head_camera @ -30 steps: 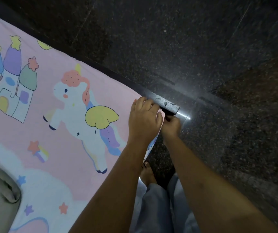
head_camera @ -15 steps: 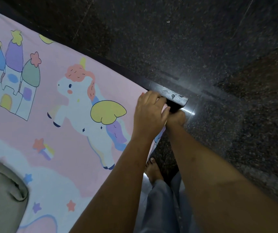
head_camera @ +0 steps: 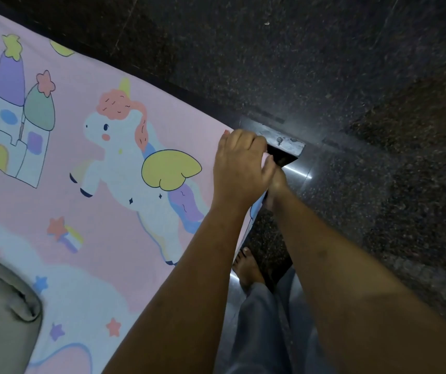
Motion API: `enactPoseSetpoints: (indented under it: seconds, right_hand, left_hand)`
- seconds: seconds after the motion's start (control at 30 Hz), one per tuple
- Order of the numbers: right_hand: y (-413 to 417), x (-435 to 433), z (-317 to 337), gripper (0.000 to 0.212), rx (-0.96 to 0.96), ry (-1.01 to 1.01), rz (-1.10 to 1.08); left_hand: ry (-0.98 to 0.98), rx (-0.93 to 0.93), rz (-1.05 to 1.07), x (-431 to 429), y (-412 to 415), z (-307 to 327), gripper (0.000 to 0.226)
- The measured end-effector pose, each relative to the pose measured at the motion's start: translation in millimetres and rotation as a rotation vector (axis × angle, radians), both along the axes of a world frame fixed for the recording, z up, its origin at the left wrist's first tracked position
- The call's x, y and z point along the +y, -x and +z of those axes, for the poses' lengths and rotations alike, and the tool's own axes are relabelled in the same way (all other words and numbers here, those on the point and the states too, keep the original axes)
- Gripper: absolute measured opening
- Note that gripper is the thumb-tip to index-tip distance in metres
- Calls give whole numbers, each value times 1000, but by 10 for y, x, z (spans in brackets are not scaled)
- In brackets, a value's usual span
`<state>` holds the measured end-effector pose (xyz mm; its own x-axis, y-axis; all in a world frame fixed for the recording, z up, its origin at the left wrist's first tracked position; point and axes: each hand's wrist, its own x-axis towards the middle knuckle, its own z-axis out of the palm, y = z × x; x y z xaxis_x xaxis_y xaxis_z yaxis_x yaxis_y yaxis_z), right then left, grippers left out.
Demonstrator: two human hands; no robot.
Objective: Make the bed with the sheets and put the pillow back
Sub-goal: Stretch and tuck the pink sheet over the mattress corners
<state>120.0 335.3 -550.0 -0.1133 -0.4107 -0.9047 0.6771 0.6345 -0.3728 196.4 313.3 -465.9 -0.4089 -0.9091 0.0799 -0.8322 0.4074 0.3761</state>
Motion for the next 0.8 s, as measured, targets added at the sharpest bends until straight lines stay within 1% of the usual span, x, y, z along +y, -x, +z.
enactPoseSetpoints:
  seconds: [0.17,0.27,0.33,0.43,0.5,0.6,0.63,0.67,0.7,0.77,0.8]
  right_hand:
    - [-8,-23,-127,35,-27,-31,-63]
    - [-3,-6,-182,36,-70,-54,-156]
    - [-3,-14,-195,35,-60,-26,-129]
    - [110,-58,-247,37,112,-77,107]
    - [241,-64,-207,24,104,-107,207]
    - [390,-34,-32,17,154,-158,345]
    - [449,10,11,21,210,-181,390]
    - [504,29,84,28,270,-208,419]
    - [560,37,153,32,335,-242,431]
    - [641,-40,372,33,501,-278,408]
    - [669,-107,506,34,615,-264,365]
  left_hand:
    - [14,-6,-30,1,-24,-11,18]
    - [12,19,-75,14,-92,-53,24]
    - [15,57,-82,24,-149,-75,30]
    - [-4,82,16,69,-231,-59,38]
    - [-39,83,116,111,-288,-20,42]
    - [-91,106,264,162,-451,76,45]
    - [-105,104,304,180,-506,97,46]
    - [-114,104,346,180,-579,140,46]
    - [-124,108,386,182,-656,187,46]
    - [-174,111,482,143,-791,338,48]
    - [-233,105,530,117,-830,403,49]
